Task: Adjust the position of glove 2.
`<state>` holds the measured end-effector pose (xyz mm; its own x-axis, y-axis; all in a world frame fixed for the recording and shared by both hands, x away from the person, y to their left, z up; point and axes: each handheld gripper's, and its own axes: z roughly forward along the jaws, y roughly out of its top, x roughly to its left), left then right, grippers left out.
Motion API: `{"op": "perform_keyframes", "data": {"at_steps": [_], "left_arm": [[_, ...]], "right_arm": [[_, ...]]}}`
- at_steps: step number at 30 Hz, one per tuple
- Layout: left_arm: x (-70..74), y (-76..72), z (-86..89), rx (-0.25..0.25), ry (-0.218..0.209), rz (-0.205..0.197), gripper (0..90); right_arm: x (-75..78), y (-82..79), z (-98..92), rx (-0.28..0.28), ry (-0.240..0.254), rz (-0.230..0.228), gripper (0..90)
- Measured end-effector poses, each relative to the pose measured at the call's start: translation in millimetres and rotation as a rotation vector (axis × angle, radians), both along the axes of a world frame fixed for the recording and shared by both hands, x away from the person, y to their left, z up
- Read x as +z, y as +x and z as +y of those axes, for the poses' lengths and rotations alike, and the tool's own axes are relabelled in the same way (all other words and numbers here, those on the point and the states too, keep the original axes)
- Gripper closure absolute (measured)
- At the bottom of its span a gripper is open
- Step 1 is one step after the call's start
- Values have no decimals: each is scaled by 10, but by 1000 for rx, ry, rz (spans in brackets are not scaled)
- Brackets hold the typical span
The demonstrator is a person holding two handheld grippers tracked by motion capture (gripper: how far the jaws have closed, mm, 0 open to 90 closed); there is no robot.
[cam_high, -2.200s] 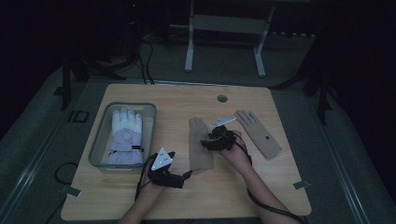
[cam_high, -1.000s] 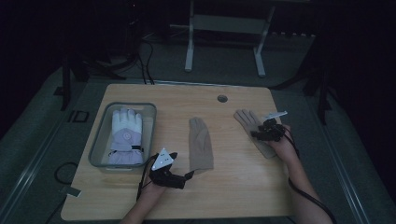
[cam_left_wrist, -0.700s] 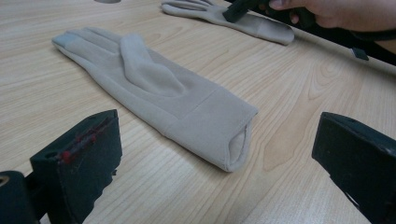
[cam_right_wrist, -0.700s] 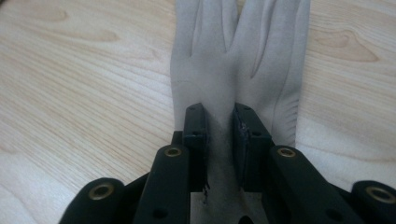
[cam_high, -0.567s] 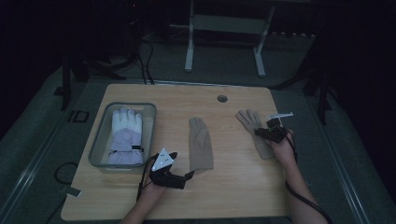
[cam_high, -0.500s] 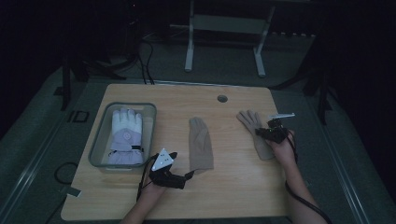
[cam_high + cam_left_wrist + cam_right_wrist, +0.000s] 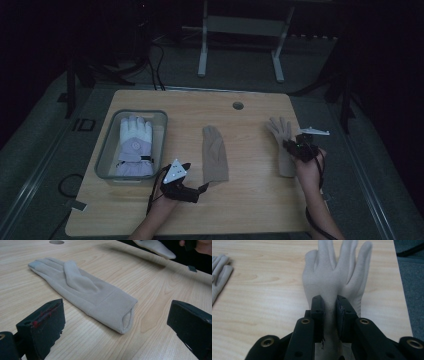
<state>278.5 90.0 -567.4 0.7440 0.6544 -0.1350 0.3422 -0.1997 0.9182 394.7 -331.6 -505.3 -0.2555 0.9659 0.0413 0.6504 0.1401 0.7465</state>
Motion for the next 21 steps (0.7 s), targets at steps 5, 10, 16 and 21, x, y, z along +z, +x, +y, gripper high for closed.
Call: {"op": "perform_keyframes", "data": {"at_steps": [5,10,16,21], "left_arm": [[0,6,8,1,-1,-1,18],[0,0,-5,-2,16,-9,18],[-7,5,0,-4,17,-5,18],[-12,9,2,-6,14,-2,18]], "right_arm": [[-176,-115,21,-35,-9,47,772],[-396,-105,54,-40,-22,113,742],[-396,-99,27,-20,22,127,629],[-290,-93,-26,36,19,110,554]]}}
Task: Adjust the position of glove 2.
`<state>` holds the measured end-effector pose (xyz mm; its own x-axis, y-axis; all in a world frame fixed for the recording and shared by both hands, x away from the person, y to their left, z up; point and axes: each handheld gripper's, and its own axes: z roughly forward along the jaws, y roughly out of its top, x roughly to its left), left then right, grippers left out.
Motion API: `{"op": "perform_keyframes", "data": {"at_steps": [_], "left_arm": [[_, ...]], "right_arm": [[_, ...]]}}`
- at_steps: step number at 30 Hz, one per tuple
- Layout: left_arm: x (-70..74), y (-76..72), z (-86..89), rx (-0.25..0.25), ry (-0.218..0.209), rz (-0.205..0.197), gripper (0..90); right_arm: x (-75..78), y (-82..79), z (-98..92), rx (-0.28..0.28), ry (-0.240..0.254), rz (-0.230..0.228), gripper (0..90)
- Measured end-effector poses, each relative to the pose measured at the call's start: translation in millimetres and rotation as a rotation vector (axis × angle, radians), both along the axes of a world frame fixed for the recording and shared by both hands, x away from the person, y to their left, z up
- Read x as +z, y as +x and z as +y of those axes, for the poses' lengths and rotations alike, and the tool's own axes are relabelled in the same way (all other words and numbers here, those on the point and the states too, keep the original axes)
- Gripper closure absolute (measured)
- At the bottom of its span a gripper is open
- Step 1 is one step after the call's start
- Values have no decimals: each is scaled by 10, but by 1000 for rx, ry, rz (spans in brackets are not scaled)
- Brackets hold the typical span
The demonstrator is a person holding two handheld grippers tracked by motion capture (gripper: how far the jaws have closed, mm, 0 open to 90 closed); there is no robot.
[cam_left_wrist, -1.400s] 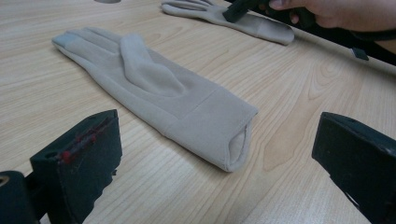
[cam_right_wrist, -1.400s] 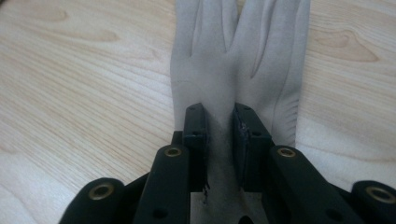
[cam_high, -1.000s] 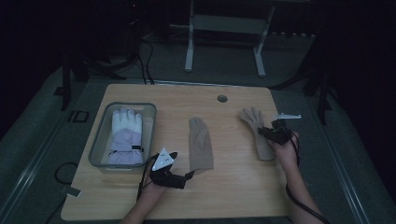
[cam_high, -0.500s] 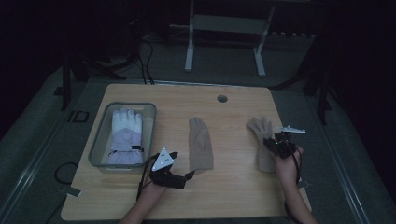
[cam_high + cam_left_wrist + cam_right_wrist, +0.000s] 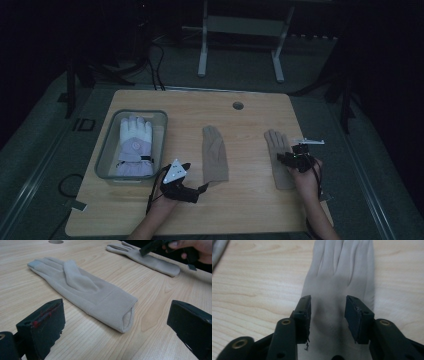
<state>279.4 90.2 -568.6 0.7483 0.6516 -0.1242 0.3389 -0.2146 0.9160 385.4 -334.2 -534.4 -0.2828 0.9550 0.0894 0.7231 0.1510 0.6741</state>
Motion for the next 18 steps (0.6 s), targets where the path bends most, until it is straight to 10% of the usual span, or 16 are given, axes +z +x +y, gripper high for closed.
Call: {"op": "perform_keyframes", "data": {"at_steps": [12,18], "left_arm": [[-5,12,22,-1,-11,11,18],[0,8,24,-4,-20,4,18]], "right_arm": [[137,149,-85,339,-188,-65,460],[-1,208,-189,363,-170,-18,461]]}}
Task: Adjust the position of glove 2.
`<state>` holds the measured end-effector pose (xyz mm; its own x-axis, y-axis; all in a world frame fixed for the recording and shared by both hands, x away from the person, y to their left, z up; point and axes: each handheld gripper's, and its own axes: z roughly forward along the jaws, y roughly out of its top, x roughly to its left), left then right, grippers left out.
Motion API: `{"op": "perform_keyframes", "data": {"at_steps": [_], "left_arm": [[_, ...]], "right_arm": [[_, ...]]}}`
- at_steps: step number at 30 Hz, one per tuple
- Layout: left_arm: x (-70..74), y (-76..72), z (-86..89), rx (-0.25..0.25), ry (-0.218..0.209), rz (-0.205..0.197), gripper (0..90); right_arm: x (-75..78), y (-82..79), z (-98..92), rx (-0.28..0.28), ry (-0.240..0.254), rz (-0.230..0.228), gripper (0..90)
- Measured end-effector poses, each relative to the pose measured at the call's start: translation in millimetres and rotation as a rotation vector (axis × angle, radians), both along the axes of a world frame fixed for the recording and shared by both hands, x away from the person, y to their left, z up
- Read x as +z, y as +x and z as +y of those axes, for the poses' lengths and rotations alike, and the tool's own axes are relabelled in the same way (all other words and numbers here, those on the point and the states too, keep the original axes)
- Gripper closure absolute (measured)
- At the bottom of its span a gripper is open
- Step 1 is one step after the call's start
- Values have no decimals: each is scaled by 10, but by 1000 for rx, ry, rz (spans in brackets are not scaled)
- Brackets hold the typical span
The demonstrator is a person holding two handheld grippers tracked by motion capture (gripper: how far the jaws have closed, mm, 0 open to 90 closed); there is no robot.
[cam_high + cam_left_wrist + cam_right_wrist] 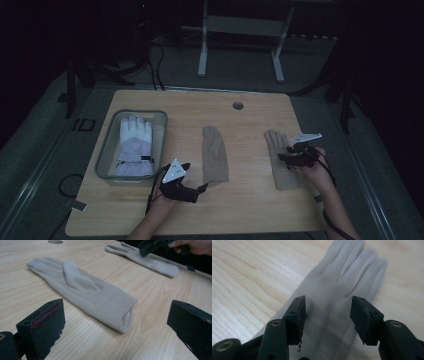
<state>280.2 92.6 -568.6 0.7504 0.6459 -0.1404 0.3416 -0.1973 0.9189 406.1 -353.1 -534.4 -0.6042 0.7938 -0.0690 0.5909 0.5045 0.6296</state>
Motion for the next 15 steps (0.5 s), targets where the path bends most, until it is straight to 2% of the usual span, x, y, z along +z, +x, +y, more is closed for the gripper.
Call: {"op": "perform_keyframes", "data": {"at_steps": [2,5,10,11,13,15], "left_arm": [[2,0,0,-2,3,-6,18],[-3,2,-4,-2,11,-5,18],[-2,2,2,-2,6,-3,18],[-2,2,2,0,8,-4,18],[-3,3,4,0,6,-3,18],[-3,3,3,0,8,-3,18]], "right_arm": [[-78,16,-18,-2,-4,17,462],[-97,6,-33,-6,17,16,506],[-115,-20,-26,-49,44,-1,630],[-116,-26,-21,-56,43,-4,652],[-108,-35,-1,-76,33,-6,761],[-97,-45,40,-112,17,-2,788]]}}
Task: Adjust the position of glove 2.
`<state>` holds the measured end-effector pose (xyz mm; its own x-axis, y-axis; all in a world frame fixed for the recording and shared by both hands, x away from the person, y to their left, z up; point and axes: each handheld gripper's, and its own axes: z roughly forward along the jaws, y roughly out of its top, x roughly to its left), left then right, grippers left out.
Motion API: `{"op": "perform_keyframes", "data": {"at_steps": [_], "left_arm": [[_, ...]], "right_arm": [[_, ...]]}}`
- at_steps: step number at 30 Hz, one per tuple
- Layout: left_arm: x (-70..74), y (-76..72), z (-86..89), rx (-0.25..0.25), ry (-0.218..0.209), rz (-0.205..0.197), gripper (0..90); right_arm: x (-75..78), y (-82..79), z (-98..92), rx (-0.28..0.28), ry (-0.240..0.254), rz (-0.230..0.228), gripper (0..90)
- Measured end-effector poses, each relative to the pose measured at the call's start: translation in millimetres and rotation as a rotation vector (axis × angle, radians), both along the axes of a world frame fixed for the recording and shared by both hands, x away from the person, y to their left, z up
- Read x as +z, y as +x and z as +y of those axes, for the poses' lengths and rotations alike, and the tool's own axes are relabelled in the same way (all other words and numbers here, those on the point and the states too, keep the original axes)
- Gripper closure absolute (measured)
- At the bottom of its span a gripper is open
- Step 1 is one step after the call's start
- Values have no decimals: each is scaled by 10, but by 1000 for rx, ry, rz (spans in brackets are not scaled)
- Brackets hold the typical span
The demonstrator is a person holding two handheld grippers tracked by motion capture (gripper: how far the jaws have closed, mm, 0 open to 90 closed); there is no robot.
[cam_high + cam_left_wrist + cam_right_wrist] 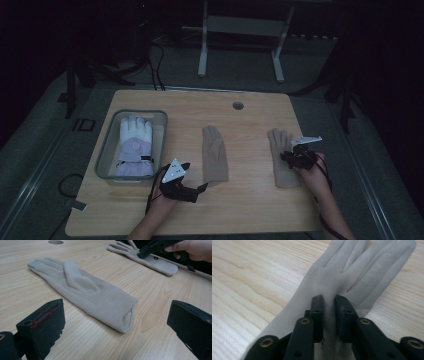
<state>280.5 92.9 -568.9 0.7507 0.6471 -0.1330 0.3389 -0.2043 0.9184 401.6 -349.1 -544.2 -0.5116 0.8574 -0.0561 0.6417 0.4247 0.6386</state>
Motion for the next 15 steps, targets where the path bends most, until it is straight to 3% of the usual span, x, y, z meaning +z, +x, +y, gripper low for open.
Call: {"op": "perform_keyframes", "data": {"at_steps": [2,3,7,15], "left_arm": [[1,-2,-3,0,3,-1,18],[2,-3,-5,1,1,-1,18],[1,-3,-1,2,8,-3,18],[5,2,19,11,6,-7,18]], "right_arm": [[2,-8,25,-17,-10,-4,795],[-3,-29,66,-57,-8,-13,804],[45,-54,87,-116,23,-30,812],[371,-78,226,-164,94,-97,812]]}}
